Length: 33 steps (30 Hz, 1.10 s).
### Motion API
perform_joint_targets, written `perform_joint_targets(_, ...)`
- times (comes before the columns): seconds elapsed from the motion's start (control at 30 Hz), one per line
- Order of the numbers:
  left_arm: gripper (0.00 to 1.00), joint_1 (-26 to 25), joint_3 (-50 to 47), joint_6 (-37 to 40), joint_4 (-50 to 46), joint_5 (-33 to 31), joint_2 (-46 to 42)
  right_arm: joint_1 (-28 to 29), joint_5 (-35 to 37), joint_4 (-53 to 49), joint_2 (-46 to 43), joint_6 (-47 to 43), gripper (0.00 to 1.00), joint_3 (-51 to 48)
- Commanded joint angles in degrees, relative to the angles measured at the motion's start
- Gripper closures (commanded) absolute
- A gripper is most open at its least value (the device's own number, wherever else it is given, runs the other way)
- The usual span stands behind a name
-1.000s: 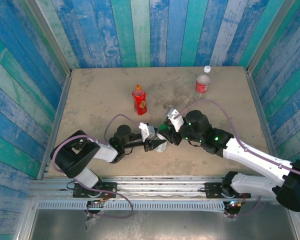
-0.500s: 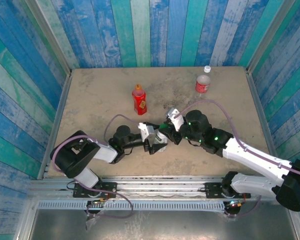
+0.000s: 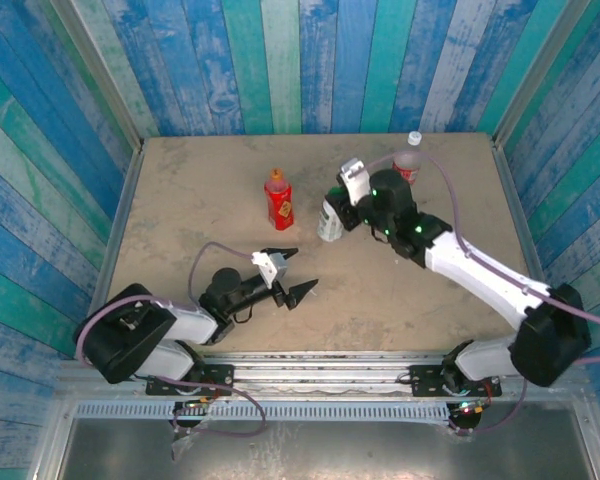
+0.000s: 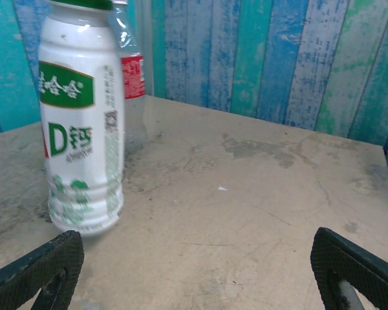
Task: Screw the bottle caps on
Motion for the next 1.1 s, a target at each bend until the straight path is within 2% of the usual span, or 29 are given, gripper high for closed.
perform_joint_targets(0.0,0.06,0.4,-0.6,-0.3,-2.7,-4.4,-4.0,-3.9,-1.1,1.1,6.3,-1.9,0.61,6.5)
perform_joint_targets(0.23,0.06,0.9,-1.0,-0.1,-8.6,-7.7,-9.7,-7.3,-4.7,-0.1,18.3,-1.8,0.61,16.8)
perform_joint_targets(0.57,0.06,1.1,0.1,0.7,-17.5,-13.3,-15.1,-9.1,-6.3,-2.8,24.6,-2.9,0.55,20.6)
perform_joint_targets(0.67,0.06,1.5,0.6,0.3,-18.9,-15.3,-16.3,-9.2,-6.2,-3.7,24.6,-3.6,0.48,20.9)
perform_joint_targets(0.8,0.06,2.6,1.9,-1.5,-21.8,-19.2,-19.4,-9.3,-5.2,-4.1,21.7,-4.4,0.3,20.7)
perform_joint_targets(0.97,0.06,5.0,5.1,0.7,-28.0,-28.5,-22.1,-9.7,-2.6,-4.0,15.5,-5.9,0.15,17.5)
perform_joint_targets(1.07,0.06,7.1,6.1,3.4,-29.6,-33.4,-23.3,-10.2,-0.5,-1.9,9.7,-6.1,0.08,11.6)
